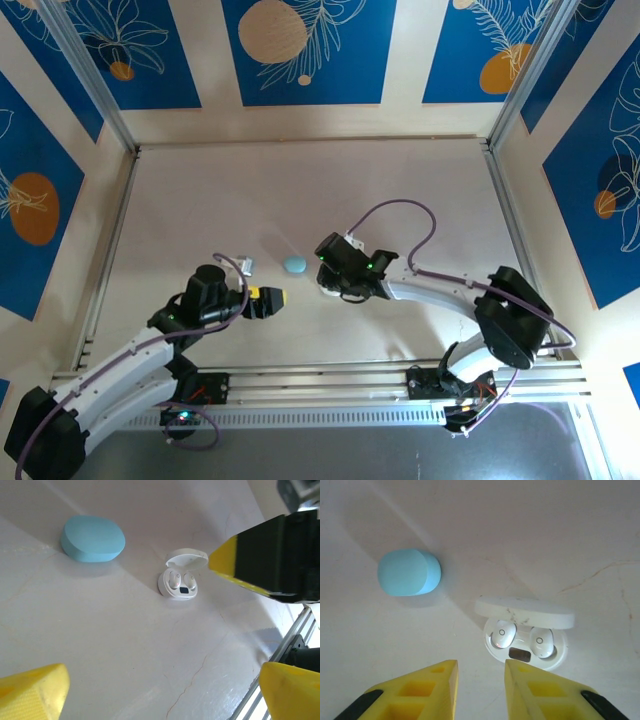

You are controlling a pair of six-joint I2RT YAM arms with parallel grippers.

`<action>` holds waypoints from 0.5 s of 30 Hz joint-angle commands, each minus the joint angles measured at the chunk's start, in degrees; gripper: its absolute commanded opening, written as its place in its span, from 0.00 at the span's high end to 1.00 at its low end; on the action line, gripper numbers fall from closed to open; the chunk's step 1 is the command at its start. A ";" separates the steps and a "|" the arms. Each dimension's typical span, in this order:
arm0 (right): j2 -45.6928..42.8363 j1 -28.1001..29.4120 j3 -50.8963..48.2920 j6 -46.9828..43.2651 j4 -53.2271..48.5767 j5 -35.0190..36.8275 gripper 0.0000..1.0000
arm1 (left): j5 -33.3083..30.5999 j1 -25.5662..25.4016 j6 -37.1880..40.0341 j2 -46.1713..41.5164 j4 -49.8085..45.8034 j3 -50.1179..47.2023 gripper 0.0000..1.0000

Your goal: Insert the wireless bluetooth earbuds into the charging case

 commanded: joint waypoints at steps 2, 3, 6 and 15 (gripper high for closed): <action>-4.17 -1.69 -1.47 -3.37 -0.74 -0.51 0.69 | 2.17 -0.36 -0.88 2.42 2.67 -0.03 0.14; -4.83 -2.36 -1.62 -4.68 -0.07 -1.39 0.69 | 2.23 -0.72 -1.22 3.23 3.29 -0.03 0.18; -5.97 -5.50 -1.81 -7.83 0.85 -5.40 0.69 | 2.11 -2.40 -2.17 6.17 5.77 0.13 0.32; -2.69 -16.14 0.59 -17.23 2.07 -20.30 0.70 | -0.76 -10.41 -4.65 20.56 15.20 3.77 0.68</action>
